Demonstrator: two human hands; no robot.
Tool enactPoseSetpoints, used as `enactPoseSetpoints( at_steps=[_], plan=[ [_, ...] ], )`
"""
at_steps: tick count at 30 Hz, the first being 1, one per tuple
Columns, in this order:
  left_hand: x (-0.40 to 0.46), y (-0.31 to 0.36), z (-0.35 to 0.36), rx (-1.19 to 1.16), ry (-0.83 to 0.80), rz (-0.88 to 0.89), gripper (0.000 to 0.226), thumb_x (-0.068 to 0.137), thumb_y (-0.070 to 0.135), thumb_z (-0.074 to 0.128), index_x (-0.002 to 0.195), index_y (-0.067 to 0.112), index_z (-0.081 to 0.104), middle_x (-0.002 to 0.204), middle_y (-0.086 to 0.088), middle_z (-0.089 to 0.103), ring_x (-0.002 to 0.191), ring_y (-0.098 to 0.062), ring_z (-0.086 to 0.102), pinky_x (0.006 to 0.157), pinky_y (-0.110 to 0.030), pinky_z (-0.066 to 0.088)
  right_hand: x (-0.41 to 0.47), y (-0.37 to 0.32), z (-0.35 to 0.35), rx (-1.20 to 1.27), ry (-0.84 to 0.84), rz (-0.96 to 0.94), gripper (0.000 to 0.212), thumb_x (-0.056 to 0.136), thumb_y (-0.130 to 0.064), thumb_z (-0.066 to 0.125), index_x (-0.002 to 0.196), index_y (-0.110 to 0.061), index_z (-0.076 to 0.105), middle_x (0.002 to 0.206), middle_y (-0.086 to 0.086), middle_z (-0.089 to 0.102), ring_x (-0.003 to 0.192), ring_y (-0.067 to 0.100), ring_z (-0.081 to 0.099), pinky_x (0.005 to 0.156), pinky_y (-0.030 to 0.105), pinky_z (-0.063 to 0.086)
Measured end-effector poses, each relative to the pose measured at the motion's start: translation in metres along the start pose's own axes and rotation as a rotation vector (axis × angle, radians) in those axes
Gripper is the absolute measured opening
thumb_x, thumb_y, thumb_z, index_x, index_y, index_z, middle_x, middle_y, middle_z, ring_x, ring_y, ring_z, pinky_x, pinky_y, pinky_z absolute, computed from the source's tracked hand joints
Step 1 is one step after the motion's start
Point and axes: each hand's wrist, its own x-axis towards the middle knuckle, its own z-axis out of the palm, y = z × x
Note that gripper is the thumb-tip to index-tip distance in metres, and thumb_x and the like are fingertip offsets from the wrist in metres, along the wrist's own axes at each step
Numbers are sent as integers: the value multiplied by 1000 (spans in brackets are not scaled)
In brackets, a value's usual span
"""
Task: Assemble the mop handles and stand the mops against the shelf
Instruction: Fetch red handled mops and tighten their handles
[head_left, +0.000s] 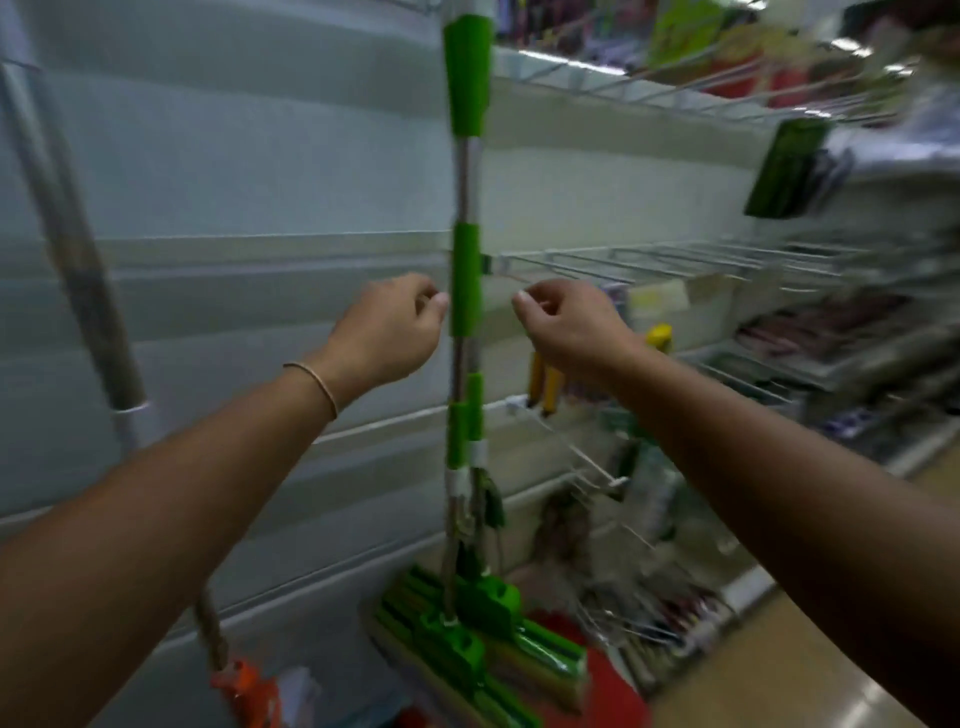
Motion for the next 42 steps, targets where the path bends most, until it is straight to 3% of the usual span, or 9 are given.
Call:
enactPoseSetpoints(
  at_steps=[3,6,12,15,18,24,29,35,42],
  plan=[
    [16,74,45,-158,59,156,20,96,21,52,90,9,67,76,-9,66,75,-30,61,67,-32,42,-16,53,-58,3,75,21,28,98,-29,54,96,-9,74,76,2,68,68,11,59,60,24,44],
    [26,148,93,-270,105,278,22,95,26,51,85,14,67,67,1,59,65,-19,53,61,-28,36,-33,107,-117,-21,142,77,25,97,-29,56,100,-13,74,79,-2,69,64,2,57,62,15,43],
    [50,300,201,-481,23,466,18,94,30,47,81,25,59,60,14,49,53,-2,44,56,-25,33,-70,233,-249,-161,208,214,33,99,-33,53,112,-10,72,103,5,74,96,20,67,91,40,52],
    [64,363,257,-550,-26,473,20,94,30,49,88,19,64,63,14,52,54,-2,46,58,-25,35,-90,293,-307,-245,266,286,32,99,-34,52,110,-12,72,99,3,73,94,20,67,87,39,53],
    [75,413,309,-552,-105,464,21,96,29,51,98,15,66,73,6,60,65,-15,54,64,-26,38,-111,343,-353,-279,319,360,33,98,-38,51,108,-14,73,94,-1,72,90,17,65,77,33,51],
    [92,479,393,-520,-278,503,26,97,35,49,102,15,65,80,2,62,71,-17,54,65,-27,37,-145,421,-412,-254,403,501,32,98,-38,51,102,-15,72,88,-1,70,89,21,66,82,39,54],
    [108,522,455,-504,-383,562,31,98,37,48,107,13,65,86,-1,64,78,-19,56,68,-29,40,-159,479,-436,-276,450,586,23,98,-40,52,93,-25,68,76,-11,63,79,14,62,68,27,43],
    [137,571,538,-575,-491,604,33,97,41,46,111,16,63,91,0,65,83,-18,60,70,-31,48,-145,549,-464,-286,491,681,23,98,-39,52,98,-24,69,82,-9,63,82,15,60,72,31,48],
    [220,623,631,-644,-569,641,37,98,42,44,118,16,60,92,5,64,79,-11,58,57,-19,37,-84,629,-509,-410,523,771,34,99,-40,49,112,-15,69,94,-1,67,90,17,62,77,35,51]
  ],
)
